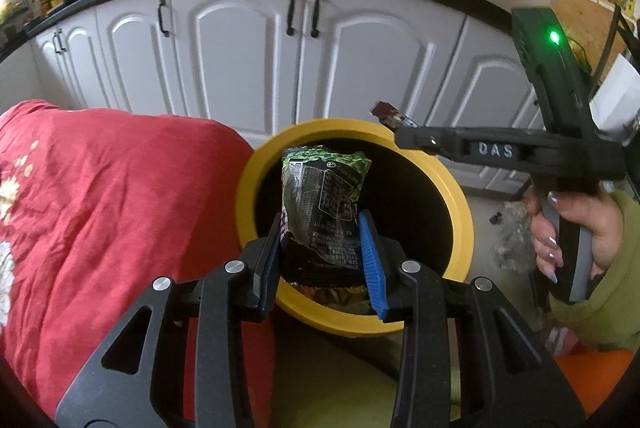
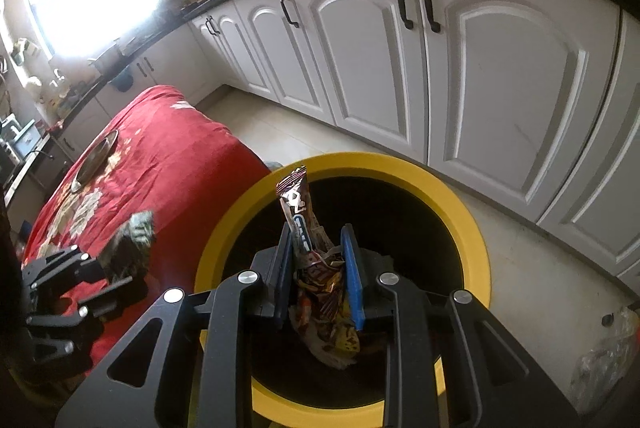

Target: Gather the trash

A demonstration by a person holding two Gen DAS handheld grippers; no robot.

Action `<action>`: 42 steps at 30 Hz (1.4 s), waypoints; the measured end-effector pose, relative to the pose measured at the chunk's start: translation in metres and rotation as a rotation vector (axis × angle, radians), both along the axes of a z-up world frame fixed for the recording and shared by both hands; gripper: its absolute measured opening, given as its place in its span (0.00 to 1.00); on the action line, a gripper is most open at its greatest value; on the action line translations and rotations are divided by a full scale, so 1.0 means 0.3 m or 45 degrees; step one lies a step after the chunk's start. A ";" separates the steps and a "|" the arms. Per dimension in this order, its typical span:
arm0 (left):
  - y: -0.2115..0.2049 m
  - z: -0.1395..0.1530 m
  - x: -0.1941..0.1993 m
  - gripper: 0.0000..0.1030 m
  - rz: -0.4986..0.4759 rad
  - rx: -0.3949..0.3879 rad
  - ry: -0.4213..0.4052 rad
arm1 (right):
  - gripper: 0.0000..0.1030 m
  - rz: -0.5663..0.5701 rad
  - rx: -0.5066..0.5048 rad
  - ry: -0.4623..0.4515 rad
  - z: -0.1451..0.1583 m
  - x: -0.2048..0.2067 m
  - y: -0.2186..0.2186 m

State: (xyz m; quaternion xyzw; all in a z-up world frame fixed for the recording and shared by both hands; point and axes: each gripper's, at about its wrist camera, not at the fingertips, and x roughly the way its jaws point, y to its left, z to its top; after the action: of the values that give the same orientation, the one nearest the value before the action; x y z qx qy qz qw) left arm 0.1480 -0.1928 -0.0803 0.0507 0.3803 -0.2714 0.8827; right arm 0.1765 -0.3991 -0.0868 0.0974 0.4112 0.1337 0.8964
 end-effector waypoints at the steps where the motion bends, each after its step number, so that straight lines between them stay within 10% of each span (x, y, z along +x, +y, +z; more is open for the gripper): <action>1: -0.007 -0.005 -0.001 0.28 -0.009 0.003 0.002 | 0.22 -0.003 0.004 0.006 -0.005 0.002 -0.004; 22: -0.121 -0.101 0.043 0.31 -0.117 0.085 0.094 | 0.41 -0.097 0.101 0.071 -0.069 0.032 -0.089; 42: 0.051 -0.045 0.082 0.89 0.098 0.031 0.108 | 0.82 -0.152 0.050 0.004 0.017 0.000 -0.065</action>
State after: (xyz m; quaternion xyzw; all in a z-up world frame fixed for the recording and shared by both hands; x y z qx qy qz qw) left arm 0.1725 -0.1774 -0.0939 0.0351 0.4224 -0.2346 0.8748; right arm 0.1765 -0.4188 -0.0817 0.1397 0.4034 0.0878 0.9001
